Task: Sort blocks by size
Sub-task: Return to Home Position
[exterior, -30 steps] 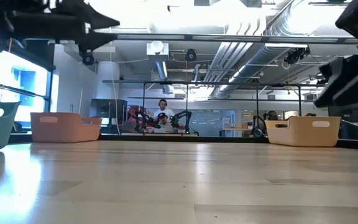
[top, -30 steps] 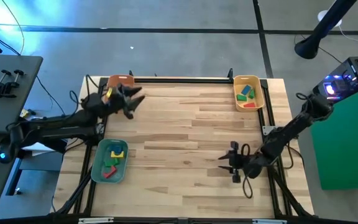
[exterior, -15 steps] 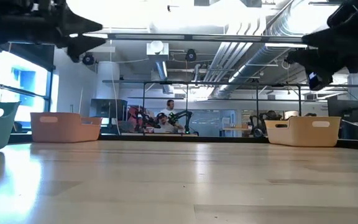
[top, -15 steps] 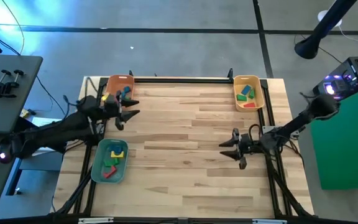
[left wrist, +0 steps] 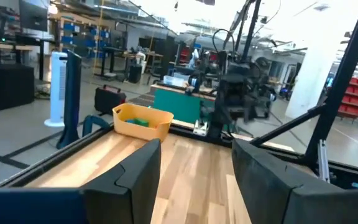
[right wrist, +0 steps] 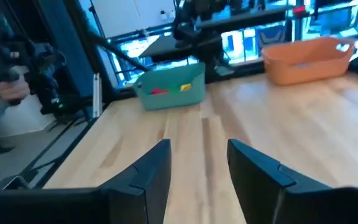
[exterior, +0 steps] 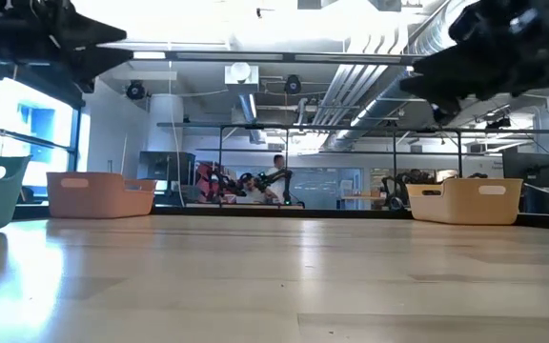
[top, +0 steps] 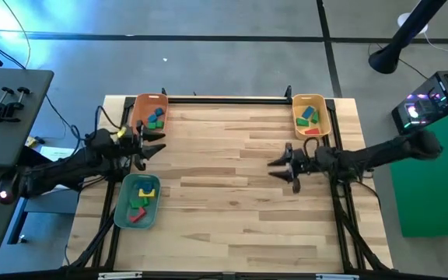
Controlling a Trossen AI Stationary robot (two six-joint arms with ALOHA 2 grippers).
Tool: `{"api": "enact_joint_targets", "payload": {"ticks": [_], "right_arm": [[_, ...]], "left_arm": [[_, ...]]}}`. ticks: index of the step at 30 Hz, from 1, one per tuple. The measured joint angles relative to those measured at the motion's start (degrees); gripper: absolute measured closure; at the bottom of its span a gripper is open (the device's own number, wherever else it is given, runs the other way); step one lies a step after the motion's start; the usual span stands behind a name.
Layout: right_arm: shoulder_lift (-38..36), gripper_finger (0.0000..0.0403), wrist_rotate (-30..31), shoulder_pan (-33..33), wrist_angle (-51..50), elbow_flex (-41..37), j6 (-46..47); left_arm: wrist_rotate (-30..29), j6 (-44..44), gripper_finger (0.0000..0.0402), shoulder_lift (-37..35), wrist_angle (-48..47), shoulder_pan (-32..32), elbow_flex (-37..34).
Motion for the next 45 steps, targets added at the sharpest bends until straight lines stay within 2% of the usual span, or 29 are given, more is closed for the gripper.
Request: {"api": "enact_joint_targets", "payload": {"ticks": [5,8,15,19,21,28,34,39,45], "right_arm": [[-9.7,0.025,-9.9,-14.0,-5.4,0.6,-0.4],[-18.9,0.025,-11.2,-18.5,-14.6,0.6,-0.4],[-38.7,0.025,-10.3,-18.1,-32.9,0.6,-0.7],[-47.4,0.025,-5.2,-15.7,-39.8,0.6,-1.8],[-50.5,0.025,-3.5,-14.6,-42.4,0.6,-1.9],[-49.4,0.025,-3.9,-11.3,-43.7,0.5,-1.6],[-49.5,0.025,-3.8,-8.1,-44.2,0.5,0.2],[-49.4,0.025,-3.6,-6.4,-45.7,0.5,1.8],[-49.4,0.025,-2.8,-5.4,-47.8,0.5,1.8]], "left_arm": [[-1.3,-0.2,0.022,-1.8,1.5,-1.1,-3.9],[-1.5,-0.2,0.022,-2.2,1.8,-1.1,-5.0],[2.5,-0.9,0.022,-2.7,5.7,-1.8,-5.0],[6.4,-1.6,0.022,-3.4,6.8,-3.8,-5.0],[6.3,-1.7,0.022,-4.2,6.8,-4.8,-5.0],[1.8,-0.9,0.022,-5.5,5.2,-7.3,-5.0],[-2.3,-1.0,0.022,-5.2,11.5,-10.7,-10.6],[-5.5,2.0,0.022,-5.0,10.3,-14.0,-10.6],[-5.4,5.2,0.022,-5.0,6.1,-14.9,-10.5]]}}
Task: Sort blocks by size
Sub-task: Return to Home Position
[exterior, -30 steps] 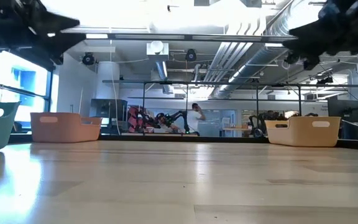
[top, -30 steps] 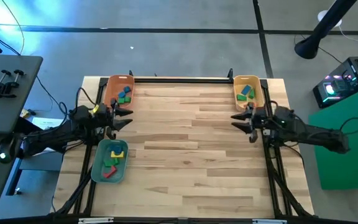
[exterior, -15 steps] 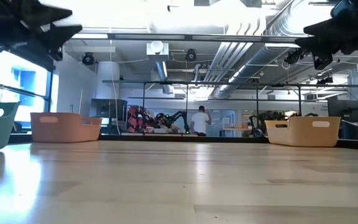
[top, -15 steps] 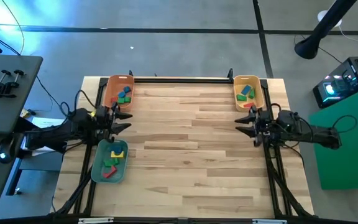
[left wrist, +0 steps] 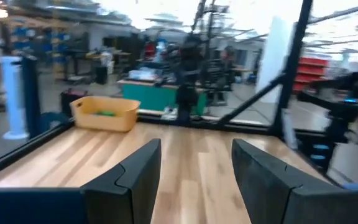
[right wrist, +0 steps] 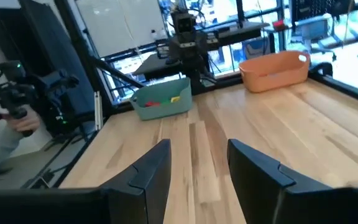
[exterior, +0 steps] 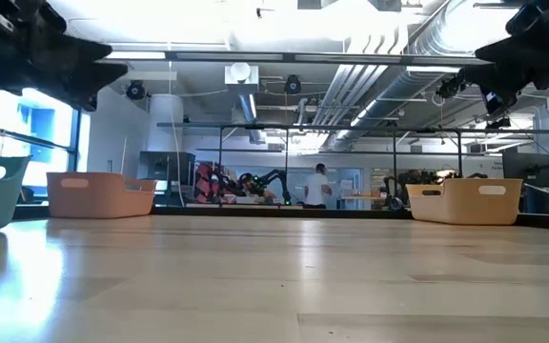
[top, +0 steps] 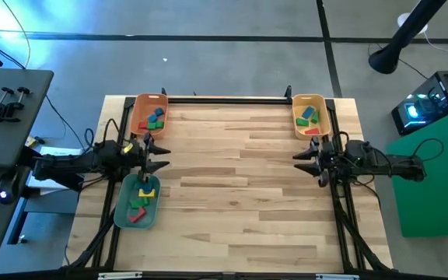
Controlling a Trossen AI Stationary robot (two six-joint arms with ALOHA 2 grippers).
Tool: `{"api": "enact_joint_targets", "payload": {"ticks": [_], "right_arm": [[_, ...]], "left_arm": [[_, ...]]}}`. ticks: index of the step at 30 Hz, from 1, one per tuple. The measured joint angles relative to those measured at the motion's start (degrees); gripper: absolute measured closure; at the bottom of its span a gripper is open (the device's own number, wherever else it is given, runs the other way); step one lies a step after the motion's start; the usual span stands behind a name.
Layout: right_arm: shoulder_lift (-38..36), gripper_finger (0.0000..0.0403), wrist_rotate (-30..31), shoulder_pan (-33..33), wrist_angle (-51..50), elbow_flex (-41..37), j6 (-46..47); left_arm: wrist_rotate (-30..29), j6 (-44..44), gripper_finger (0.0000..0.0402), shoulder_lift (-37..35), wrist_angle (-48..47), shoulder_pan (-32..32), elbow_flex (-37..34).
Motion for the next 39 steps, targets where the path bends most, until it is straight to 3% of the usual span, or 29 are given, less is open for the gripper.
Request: {"api": "enact_joint_targets", "payload": {"ticks": [4,7,12,15,17,22,27,31,39], "right_arm": [[-1.0,0.025,-1.6,1.7,5.7,-1.1,-4.8],[-1.1,0.025,-1.6,2.8,6.4,1.6,-7.6],[-1.0,0.025,-1.6,3.2,-4.0,9.8,-9.8],[-1.1,0.025,-2.1,3.2,-3.9,10.8,-8.6],[-1.0,0.025,-2.3,3.2,0.5,8.8,-6.5],[-0.9,0.025,-5.7,3.2,23.3,-2.2,-6.0],[-1.0,0.025,-4.3,3.2,31.1,-7.7,-9.7],[-0.9,0.025,-3.7,3.1,31.4,-9.8,-10.1],[-0.7,0.025,-3.0,3.1,17.8,-9.8,-4.7]], "left_arm": [[-4.4,-2.3,0.022,0.0,-1.7,0.0,0.0],[-3.9,-4.1,0.022,0.0,-1.6,0.0,0.0],[-3.1,-5.4,0.022,0.1,-2.7,0.0,0.0],[-3.1,-4.4,0.022,0.2,-4.6,0.0,0.0],[-3.0,-4.4,0.022,0.5,-5.1,0.0,0.0],[-3.0,-4.4,0.022,0.5,-5.1,0.0,0.0],[-3.0,-4.4,0.022,0.5,-5.1,0.0,0.0],[-3.0,-4.4,0.022,0.5,-5.1,0.1,0.0],[-3.0,-4.4,0.022,0.5,-5.1,0.1,0.0]]}}
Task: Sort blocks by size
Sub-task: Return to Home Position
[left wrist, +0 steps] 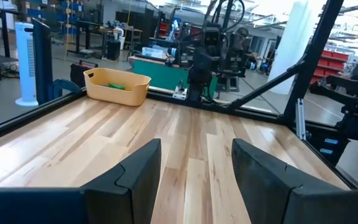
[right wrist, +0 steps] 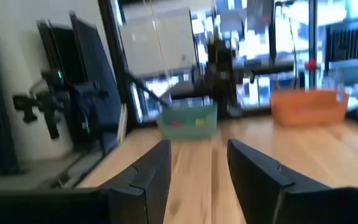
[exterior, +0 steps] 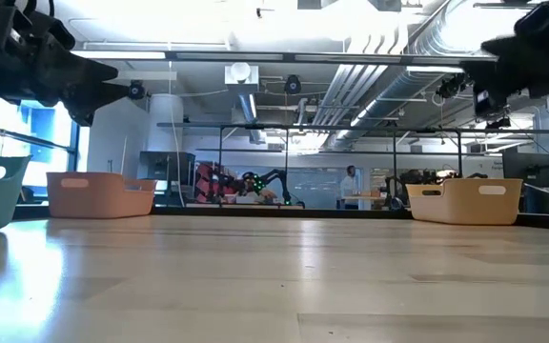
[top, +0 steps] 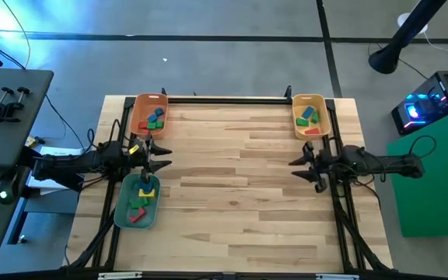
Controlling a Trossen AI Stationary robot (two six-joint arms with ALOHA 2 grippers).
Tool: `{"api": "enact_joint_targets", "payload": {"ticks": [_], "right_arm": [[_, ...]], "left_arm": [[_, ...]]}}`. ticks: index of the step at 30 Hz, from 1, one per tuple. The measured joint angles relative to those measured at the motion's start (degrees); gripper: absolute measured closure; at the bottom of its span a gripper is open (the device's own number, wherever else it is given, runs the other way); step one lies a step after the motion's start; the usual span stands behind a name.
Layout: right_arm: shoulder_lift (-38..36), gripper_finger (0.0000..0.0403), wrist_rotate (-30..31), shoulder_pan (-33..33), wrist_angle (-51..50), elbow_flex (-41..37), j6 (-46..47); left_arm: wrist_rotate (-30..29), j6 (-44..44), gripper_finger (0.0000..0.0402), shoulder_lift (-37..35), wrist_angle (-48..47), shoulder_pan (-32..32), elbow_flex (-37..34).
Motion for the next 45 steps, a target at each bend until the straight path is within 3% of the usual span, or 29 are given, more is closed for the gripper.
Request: {"api": "enact_joint_targets", "payload": {"ticks": [6,11,15,32,40,45], "right_arm": [[0.0,0.0292,5.8,0.0,-4.3,0.0,-2.0],[0.5,0.0334,4.9,0.3,-4.5,0.1,-1.7],[1.1,0.0392,5.0,1.3,-4.5,0.1,-6.4],[1.1,0.0394,5.2,1.6,-4.7,0.1,-7.5],[1.1,0.0394,5.4,1.6,-4.6,0.1,-7.5],[1.1,0.0394,5.7,1.5,-4.6,0.1,-9.5]], "left_arm": [[0.0,0.0,0.022,0.0,0.0,0.0,0.0],[0.0,0.0,0.022,0.0,0.0,0.0,0.0],[0.0,0.0,0.022,0.0,0.0,0.0,0.0],[-0.1,0.0,0.022,0.0,0.1,0.0,0.0],[-3.8,0.4,0.022,0.1,0.7,0.0,0.0],[-0.2,1.0,0.0226,0.1,0.6,0.0,0.0]]}}
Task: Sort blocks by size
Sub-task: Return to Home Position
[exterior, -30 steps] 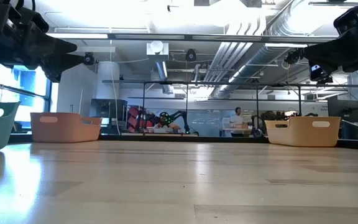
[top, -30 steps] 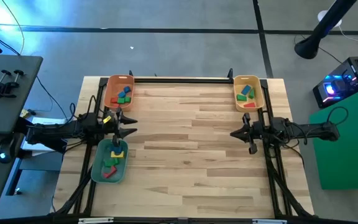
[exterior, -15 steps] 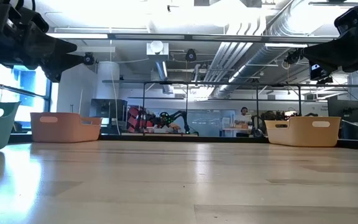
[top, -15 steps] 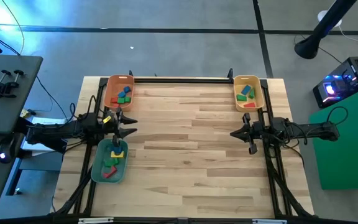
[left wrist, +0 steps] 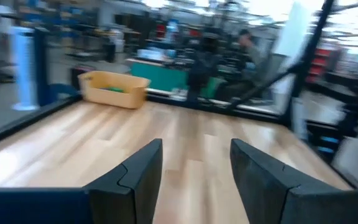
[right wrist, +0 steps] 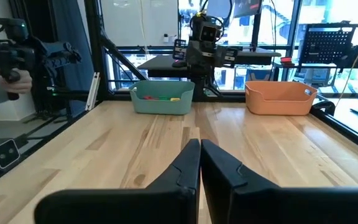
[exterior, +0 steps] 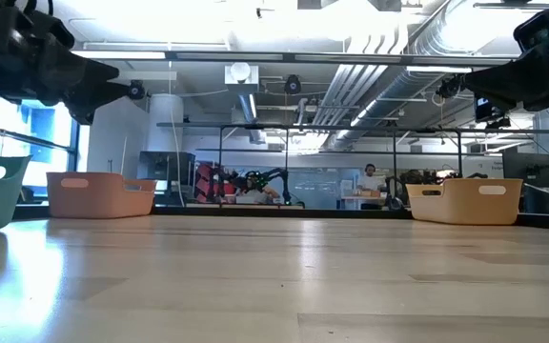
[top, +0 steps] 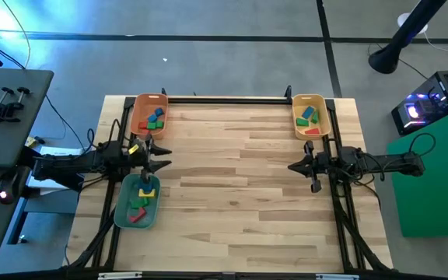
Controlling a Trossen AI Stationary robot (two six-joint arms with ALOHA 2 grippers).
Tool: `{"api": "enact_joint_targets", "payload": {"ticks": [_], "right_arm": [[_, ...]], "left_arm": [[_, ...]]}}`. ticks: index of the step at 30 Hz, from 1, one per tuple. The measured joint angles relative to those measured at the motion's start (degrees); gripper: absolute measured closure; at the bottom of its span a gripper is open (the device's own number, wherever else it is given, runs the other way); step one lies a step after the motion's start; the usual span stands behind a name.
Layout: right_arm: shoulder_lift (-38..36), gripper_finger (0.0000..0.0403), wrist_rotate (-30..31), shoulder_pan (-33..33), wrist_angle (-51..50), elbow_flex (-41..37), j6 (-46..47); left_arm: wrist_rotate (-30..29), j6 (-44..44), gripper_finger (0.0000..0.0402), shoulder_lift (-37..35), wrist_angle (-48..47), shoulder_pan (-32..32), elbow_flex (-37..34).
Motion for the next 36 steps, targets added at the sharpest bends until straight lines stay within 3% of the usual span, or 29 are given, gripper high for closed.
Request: {"api": "enact_joint_targets", "payload": {"ticks": [4,11,18,36], "right_arm": [[0.0,0.0394,-0.3,0.0,-0.1,0.0,0.0],[0.0,0.0394,-1.0,0.0,0.0,0.0,0.0],[0.0,0.0394,-1.2,0.0,0.0,0.0,3.3],[0.0,0.0394,-1.2,0.0,0.0,0.0,3.0]], "left_arm": [[5.1,1.1,0.0264,0.0,0.1,0.0,0.0],[7.9,7.1,0.039,0.0,0.1,0.0,0.0],[9.7,11.1,0.0387,0.0,0.5,0.0,0.0],[9.7,10.1,0.0389,0.0,0.5,0.0,0.0]]}}
